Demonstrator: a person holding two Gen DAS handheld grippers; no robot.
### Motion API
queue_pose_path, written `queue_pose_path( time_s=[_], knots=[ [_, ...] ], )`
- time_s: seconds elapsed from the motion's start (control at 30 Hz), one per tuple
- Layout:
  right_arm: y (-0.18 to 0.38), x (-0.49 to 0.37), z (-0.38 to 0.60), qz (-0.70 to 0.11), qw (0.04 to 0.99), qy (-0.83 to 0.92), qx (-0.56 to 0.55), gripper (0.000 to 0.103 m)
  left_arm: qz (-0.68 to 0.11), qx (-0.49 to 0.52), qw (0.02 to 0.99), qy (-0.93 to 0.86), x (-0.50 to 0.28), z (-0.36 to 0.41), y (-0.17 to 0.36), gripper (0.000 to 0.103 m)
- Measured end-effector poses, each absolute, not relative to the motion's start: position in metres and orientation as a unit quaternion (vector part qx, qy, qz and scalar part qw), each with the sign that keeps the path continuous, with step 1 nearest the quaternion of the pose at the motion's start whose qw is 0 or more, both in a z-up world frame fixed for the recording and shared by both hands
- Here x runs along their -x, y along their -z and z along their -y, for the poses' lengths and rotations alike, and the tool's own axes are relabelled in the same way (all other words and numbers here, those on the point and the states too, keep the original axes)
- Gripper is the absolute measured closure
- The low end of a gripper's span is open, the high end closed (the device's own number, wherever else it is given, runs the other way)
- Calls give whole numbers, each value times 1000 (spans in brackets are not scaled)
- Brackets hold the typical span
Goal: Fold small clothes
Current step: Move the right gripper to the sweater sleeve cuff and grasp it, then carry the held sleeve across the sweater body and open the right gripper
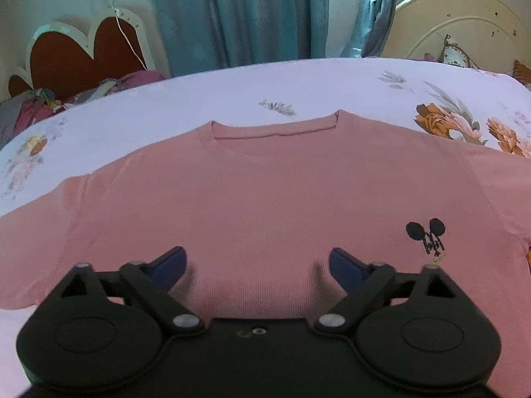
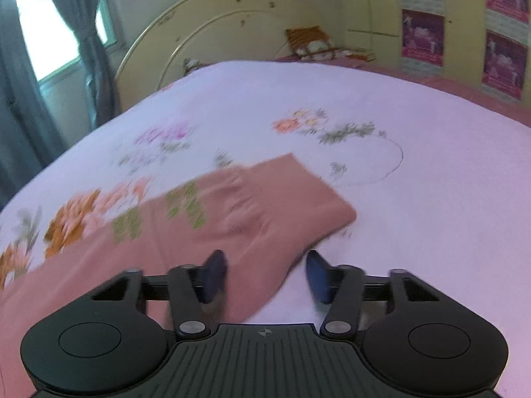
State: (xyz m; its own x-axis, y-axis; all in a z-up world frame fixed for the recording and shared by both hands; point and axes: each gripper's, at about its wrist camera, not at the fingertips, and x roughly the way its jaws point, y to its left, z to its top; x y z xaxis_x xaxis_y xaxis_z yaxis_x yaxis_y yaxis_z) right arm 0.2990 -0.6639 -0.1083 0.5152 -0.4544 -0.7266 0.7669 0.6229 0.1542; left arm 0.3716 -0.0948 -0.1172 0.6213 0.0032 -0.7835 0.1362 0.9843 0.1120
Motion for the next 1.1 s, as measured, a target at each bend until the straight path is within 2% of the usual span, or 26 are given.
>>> queue_pose_path(
  time_s=[0.03, 0.13, 0.43, 0.73, 0.93, 1.1],
  knots=[
    [109, -301, 667, -329, 837, 367, -238, 76, -438, -76, 895, 41, -373, 93, 118, 20],
    [109, -308, 671, -332, 840, 359, -237, 94, -443, -71, 893, 40, -374, 89, 119, 21],
    [56, -332, 606, -284, 902, 253, -206, 94, -436, -47, 898, 31, -371, 66, 110, 23],
    [-3, -386, 412, -267, 948, 21, -172, 94, -419, -25, 908, 15, -361, 15, 100, 21],
    [22, -408, 288, -318, 929, -84, -171, 94, -417, -11, 909, -8, -358, -31, 99, 21],
    [57, -410, 231, -379, 905, -122, -152, 93, -419, 0, 908, -13, -362, -53, 103, 21]
  ],
)
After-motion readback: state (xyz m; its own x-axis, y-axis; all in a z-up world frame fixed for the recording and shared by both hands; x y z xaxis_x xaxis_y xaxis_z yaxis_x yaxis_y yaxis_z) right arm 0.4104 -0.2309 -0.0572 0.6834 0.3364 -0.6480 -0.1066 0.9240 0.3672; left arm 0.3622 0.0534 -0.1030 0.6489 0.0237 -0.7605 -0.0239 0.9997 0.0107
